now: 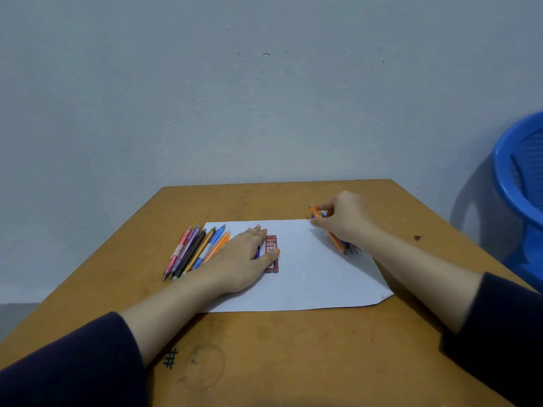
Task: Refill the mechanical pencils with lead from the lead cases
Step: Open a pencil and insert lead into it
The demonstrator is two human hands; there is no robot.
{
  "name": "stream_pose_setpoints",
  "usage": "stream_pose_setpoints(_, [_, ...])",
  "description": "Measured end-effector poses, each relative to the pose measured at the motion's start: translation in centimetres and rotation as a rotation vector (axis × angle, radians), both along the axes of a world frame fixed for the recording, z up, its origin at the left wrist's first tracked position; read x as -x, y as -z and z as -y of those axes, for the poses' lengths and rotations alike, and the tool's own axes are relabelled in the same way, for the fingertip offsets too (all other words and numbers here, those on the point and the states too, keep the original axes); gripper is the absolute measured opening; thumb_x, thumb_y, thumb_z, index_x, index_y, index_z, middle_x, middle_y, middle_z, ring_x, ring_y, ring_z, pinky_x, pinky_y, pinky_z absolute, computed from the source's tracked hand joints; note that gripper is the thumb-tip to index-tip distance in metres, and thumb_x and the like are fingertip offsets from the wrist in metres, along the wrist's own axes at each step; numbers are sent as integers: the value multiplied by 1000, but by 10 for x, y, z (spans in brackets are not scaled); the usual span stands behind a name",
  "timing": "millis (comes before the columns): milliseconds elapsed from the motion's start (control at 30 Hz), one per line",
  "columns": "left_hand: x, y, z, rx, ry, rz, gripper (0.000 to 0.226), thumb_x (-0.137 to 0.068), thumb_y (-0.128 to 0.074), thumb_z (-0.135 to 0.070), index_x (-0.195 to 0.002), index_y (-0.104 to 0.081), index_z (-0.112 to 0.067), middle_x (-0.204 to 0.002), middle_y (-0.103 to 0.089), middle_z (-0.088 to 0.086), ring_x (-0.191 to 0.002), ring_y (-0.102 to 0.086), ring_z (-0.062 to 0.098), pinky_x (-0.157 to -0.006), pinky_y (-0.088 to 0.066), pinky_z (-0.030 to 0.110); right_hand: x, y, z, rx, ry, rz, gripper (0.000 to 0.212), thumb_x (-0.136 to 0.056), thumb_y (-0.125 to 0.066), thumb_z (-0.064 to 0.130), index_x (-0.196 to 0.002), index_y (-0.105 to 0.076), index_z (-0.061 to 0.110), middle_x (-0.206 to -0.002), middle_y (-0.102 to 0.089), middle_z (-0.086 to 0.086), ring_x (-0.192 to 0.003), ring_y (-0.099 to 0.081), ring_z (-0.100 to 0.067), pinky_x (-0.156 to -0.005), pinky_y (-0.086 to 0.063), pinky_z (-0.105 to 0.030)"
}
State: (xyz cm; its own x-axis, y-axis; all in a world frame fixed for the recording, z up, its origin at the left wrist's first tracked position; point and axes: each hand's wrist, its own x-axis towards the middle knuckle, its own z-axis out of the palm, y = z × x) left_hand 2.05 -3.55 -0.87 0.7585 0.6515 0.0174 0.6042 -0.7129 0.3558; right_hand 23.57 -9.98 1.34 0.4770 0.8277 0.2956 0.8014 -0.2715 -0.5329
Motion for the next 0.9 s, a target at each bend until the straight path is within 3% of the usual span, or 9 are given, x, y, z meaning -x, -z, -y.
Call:
stream_pose_setpoints(200, [-1,-1,1,-18,1,-32,67,-98,-31,-53,-153,-13,-20,-161,-7,-5,-146,-8,9,-117,-10,28,4,6,-9,78,28,130,8,-76,-67,19,-72,-72,14,-62,-45,-4,-61,-41,-21,-53,-31,-27])
stream_pose_setpoints(267, [-1,-1,0,-17,1,-32,66,-98,-32,-53,-153,-14,-20,-161,-7,-5,-146,-8,9,-118,-10,28,4,8,-8,87,54,160,20,-76,-66,18,-58,-61,13,-58,-41,-3,-59,-38,-22,-49,-26,-25])
stream_pose_setpoints(467, [-1,0,0,-19,2,-46,67,-98,-31,-53,-153,-13,-20,-161,-7,-5,-146,-8,10,-117,-10,28,7,13,-10,112,115,272,20,-83,-63,26,-89,-71,9,-67,-51,-4,-60,-44,-21,-45,-24,-23])
stream_pose_setpoints(733, [-2,-1,0,-19,0,-49,67,-98,-31,-54,-153,-12,-21,-161,-6,-6,-146,-9,10,-117,-11,29,7,12,-7,123,105,301,25,-88,-60,34,-89,-70,11,-68,-54,-3,-62,-49,-21,-45,-24,-25])
stream_pose_setpoints(833, [-1,0,-1,-18,-3,-33,66,-98,-32,-53,-153,-14,-21,-160,-9,-6,-146,-10,10,-117,-11,29,8,12,-4,87,105,314,27,-88,-58,28,-68,-59,10,-60,-46,-3,-60,-44,-24,-45,-21,-27])
stream_pose_setpoints(900, [-1,0,0,-13,-2,-4,65,-98,-34,-51,-153,-15,-20,-160,-11,-6,-146,-11,9,-117,-11,27,11,10,-2,30,74,298,22,-91,-55,24,-74,-63,11,-68,-56,-7,-72,-53,-28,-50,-28,-27])
